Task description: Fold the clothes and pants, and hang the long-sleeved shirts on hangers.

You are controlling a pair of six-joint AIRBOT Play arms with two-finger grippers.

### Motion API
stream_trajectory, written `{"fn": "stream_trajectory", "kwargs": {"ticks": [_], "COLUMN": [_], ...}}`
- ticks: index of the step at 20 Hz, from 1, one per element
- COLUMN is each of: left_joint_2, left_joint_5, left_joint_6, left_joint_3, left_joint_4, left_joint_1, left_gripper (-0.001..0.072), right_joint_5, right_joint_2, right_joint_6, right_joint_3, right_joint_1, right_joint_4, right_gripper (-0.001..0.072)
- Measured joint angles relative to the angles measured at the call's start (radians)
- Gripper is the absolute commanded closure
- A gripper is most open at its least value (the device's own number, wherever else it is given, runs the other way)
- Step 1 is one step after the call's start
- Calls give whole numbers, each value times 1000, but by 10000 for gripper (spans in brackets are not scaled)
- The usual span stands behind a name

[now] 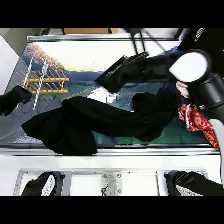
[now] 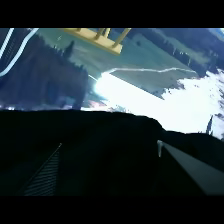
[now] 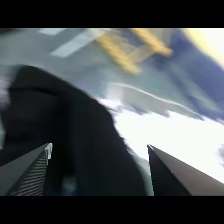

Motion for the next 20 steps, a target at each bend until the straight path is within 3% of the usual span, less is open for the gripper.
{"fn": "stream_trajectory", "kwargs": {"ticks": [4, 8, 11, 15, 18, 19, 20], "left_joint_2": [-21, -144, -263, -417, -516, -538, -557], "left_joint_5": [-32, -6, 43, 51, 24, 17, 13], "left_joint_6": [5, 6, 6, 6, 2, 2, 1], "left_joint_3": [-14, -18, 3, 58, 97, 105, 111], "left_joint_4": [-16, -19, -18, -15, -15, -16, -16], "left_joint_1": [-127, -332, -430, -453, -450, -449, -449], "left_gripper": [68, 67, 67, 76, 608, 688, 689], "right_joint_5": [142, 227, 228, 168, 121, 109, 95], "right_joint_2": [53, 80, 83, 56, -5, -35, -67], "right_joint_6": [90, 204, 269, 309, 319, 321, 323], "right_joint_3": [-22, -138, -273, -438, -505, -517, -525], "right_joint_1": [-228, -512, -707, -879, -930, -938, -943], "right_joint_4": [-157, -214, -224, -159, -127, -116, -100], "right_gripper": [59, 58, 58, 56, 56, 56, 56]}}
